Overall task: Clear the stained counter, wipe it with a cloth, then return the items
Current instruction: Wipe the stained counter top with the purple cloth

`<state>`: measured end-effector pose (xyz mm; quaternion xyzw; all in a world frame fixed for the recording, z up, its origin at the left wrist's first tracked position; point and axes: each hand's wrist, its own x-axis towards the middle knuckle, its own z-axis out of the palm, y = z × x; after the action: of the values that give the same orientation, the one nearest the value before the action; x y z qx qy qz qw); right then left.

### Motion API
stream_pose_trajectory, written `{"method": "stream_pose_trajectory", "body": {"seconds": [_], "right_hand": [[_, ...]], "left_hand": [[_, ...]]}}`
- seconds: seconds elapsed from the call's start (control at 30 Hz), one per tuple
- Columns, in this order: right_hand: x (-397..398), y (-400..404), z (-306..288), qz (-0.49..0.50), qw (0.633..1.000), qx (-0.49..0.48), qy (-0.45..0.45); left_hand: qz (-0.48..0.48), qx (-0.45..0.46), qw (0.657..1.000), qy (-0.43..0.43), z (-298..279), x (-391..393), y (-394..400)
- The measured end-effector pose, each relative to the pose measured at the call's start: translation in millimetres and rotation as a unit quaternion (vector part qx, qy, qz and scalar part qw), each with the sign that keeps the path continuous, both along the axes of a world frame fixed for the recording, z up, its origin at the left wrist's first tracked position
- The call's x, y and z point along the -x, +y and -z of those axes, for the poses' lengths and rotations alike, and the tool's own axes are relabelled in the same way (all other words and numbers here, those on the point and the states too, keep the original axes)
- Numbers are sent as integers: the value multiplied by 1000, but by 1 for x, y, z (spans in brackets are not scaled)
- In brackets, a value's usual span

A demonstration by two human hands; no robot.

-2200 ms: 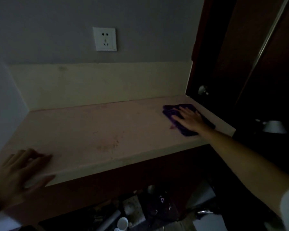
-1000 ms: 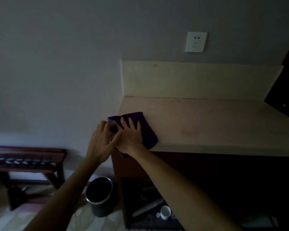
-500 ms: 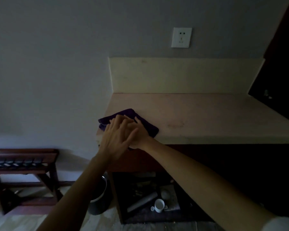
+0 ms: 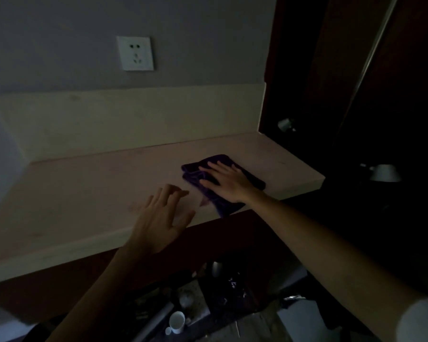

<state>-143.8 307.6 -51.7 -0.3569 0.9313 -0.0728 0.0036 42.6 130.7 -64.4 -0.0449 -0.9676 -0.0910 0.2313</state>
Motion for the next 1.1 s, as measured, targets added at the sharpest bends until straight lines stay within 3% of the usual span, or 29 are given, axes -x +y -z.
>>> {"method": "stream_pose_trajectory", "body": {"seconds": [0.23, 0.37, 0.83, 0.93, 1.03, 1.1], "right_hand": [[80, 120, -3, 121, 993, -7, -2], [95, 167, -1, 185, 983, -16, 3], [96, 156, 4, 218, 975, -26, 28], [81, 147, 6, 206, 974, 68, 70], [34, 123, 14, 115, 964, 205, 124], [-13, 94, 26, 24, 952, 273, 135]], "left_hand": [[35, 97, 993, -55, 0, 59, 33], [42, 128, 990, -44, 5, 63, 31], [21, 126, 990, -57, 1, 59, 35], [23, 106, 992, -71, 0, 58, 33], [31, -18, 996, -80, -3, 52, 35], [28, -107, 993, -35, -2, 36, 35]]}}
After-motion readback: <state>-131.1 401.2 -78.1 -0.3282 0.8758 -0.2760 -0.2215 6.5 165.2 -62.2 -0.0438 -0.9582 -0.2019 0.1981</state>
